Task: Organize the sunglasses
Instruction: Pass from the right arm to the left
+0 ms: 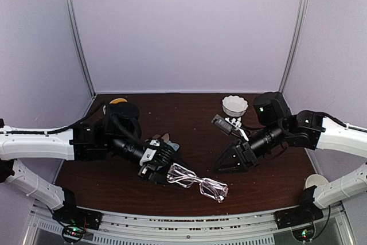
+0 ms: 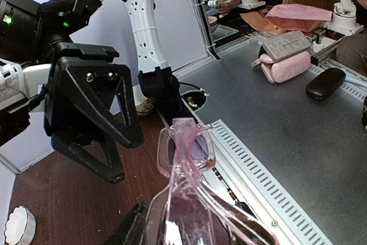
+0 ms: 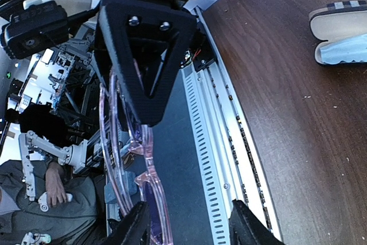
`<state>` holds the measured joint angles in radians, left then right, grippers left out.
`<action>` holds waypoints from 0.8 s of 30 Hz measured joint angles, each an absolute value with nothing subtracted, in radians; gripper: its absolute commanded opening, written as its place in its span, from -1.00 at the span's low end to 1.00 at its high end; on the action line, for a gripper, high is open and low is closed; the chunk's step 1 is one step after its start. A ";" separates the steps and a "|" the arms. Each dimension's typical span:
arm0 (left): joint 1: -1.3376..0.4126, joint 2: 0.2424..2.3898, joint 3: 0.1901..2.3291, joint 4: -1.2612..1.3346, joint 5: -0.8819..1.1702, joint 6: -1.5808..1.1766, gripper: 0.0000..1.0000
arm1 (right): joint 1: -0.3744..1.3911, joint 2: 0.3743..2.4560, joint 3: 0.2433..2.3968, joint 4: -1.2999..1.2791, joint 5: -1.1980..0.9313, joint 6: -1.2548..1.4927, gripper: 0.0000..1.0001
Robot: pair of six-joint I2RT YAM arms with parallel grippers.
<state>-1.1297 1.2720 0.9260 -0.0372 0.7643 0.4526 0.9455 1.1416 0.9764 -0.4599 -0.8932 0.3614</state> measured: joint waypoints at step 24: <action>-1.130 1.335 0.963 -0.109 0.808 0.515 -0.40 | 1.003 1.208 0.890 -0.329 -0.982 0.375 -0.31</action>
